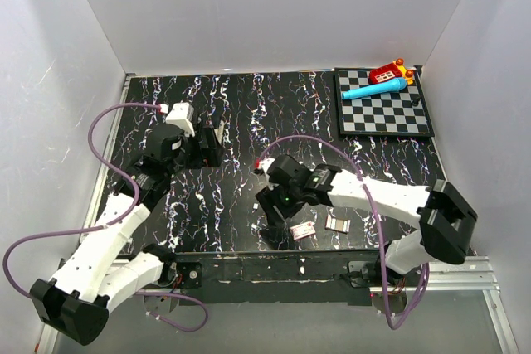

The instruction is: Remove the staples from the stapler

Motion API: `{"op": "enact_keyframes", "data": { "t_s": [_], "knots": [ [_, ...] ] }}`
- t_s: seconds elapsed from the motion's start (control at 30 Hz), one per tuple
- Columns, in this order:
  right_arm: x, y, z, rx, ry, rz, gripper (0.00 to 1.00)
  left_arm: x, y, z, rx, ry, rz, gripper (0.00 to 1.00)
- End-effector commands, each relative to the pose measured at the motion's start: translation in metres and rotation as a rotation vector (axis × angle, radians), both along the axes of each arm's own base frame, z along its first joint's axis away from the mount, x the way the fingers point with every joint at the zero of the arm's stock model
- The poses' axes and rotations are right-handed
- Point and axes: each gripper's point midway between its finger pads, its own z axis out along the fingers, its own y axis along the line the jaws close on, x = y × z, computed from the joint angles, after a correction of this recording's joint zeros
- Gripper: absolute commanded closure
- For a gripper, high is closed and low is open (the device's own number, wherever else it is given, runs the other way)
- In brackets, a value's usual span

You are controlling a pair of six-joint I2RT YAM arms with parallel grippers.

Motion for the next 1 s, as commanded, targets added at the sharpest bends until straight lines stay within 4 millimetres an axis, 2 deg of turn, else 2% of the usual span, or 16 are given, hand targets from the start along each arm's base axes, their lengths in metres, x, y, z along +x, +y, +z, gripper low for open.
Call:
{"op": "enact_keyframes", "data": {
  "t_s": [0.0,0.1,0.2,0.43,0.7,0.97],
  "knots": [
    [-0.005,0.022,0.01,-0.014,-0.056,0.183,0.27,-0.007,0.026,-0.009,0.051,0.002,0.121,0.02],
    [-0.011,0.033,0.004,-0.048,-0.071,0.27,0.29,-0.011,0.031,-0.011,0.041,-0.01,0.141,0.02],
    [-0.014,0.042,-0.003,-0.085,-0.081,0.322,0.31,-0.013,0.04,-0.005,0.051,-0.036,0.179,0.02],
    [-0.017,0.061,-0.01,-0.104,-0.076,0.353,0.32,-0.019,0.058,0.007,0.058,-0.103,0.248,0.02],
    [-0.019,0.076,-0.022,-0.121,-0.039,0.319,0.36,-0.02,0.056,0.007,0.062,-0.103,0.233,0.02],
    [-0.014,0.079,-0.037,-0.174,-0.014,0.237,0.38,-0.019,0.055,0.006,0.064,-0.1,0.226,0.02]
  ]
}}
